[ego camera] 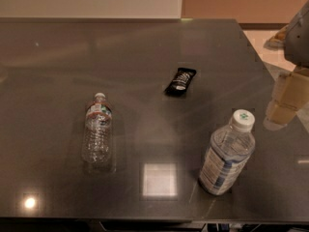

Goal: Move blue plastic bottle near water bottle

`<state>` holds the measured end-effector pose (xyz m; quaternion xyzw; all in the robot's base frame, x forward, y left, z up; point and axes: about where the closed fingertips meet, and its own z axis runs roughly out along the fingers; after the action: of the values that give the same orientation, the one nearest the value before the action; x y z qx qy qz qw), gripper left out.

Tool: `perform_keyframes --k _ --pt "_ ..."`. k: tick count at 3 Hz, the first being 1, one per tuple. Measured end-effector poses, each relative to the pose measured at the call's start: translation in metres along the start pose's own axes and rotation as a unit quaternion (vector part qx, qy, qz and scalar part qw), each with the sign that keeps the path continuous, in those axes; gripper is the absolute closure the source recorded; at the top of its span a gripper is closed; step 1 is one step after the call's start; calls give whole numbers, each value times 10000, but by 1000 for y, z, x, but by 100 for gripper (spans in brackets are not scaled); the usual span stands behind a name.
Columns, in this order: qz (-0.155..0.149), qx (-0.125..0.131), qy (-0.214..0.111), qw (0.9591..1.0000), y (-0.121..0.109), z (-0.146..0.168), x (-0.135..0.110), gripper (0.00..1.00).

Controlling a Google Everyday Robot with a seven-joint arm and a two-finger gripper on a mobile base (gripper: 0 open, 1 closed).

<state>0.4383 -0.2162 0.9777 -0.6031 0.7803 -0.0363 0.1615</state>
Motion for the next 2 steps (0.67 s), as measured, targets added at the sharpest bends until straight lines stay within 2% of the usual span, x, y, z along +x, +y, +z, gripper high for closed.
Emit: perform_keyframes --k 1,2 --pt "0 1 0 10000 0 0 0 0" --pt "-219 -81 -64 9997 5 -1 -3 0"
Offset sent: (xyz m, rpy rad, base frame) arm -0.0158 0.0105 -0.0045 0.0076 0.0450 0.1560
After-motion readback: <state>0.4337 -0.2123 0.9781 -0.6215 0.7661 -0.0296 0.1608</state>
